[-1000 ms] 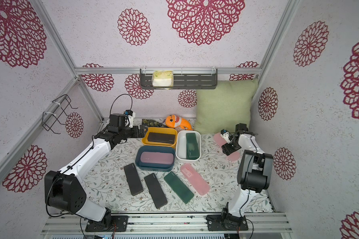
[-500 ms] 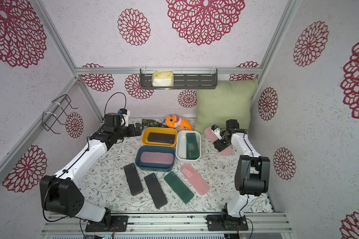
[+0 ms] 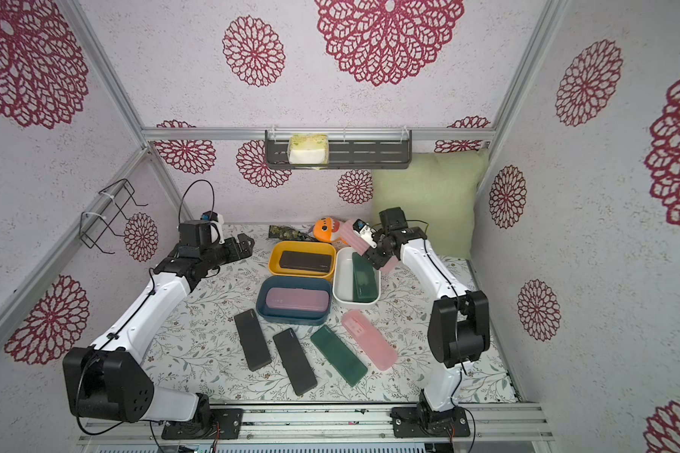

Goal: Place the pencil cases by color into the storage box
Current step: Place the pencil case at the storage box.

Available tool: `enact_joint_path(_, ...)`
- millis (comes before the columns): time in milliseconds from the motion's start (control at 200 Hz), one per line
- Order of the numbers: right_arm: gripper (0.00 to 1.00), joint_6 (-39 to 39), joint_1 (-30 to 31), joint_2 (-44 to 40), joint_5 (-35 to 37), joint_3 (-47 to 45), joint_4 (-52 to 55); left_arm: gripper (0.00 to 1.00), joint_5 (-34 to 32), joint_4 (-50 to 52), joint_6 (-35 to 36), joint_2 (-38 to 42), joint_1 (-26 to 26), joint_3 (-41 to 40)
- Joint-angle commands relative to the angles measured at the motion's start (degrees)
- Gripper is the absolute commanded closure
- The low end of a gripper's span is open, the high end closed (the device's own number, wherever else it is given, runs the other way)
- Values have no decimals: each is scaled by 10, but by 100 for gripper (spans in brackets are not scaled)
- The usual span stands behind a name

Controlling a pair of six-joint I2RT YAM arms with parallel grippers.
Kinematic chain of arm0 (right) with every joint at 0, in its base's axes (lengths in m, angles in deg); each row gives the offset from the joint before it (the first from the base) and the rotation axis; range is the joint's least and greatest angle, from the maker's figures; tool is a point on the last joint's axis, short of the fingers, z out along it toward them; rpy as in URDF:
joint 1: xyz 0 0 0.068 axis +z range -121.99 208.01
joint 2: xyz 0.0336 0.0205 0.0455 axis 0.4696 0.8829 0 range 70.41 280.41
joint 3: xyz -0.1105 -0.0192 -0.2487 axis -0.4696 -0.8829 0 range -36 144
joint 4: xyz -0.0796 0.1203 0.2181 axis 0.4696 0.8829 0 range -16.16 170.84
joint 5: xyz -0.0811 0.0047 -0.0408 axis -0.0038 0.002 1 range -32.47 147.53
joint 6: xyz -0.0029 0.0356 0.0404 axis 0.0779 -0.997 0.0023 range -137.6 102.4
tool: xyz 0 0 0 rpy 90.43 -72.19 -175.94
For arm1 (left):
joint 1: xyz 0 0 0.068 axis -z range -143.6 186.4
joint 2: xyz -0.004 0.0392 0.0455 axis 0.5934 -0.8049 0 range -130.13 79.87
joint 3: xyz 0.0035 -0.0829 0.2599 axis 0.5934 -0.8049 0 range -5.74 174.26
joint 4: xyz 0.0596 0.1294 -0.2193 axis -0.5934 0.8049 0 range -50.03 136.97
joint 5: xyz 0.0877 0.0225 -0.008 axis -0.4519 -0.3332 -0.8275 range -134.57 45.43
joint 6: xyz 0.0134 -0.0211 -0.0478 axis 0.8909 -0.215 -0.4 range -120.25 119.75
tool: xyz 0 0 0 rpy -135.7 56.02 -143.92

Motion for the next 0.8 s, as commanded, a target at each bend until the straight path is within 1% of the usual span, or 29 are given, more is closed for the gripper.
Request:
enact_joint_path(0,54,-5,34,34,8,46,22,3,-4,-14,-24,22,-22,-17)
enact_joint_path(275,54,24,125,119,5,175,78,3,-4,-28,-50,54,-70,-58)
enact_joint_path(380,55,32,153,140,4,208,96,3,-9,-27,-56,64,-85,-70)
enact_joint_path(570,55,36,195,153,11,221,109,3,-15,-29,-74,72,-112,-87)
enact_joint_path(795,55,33,236,153,15,201,111,3,-19,-41,-96,67,-120,-95)
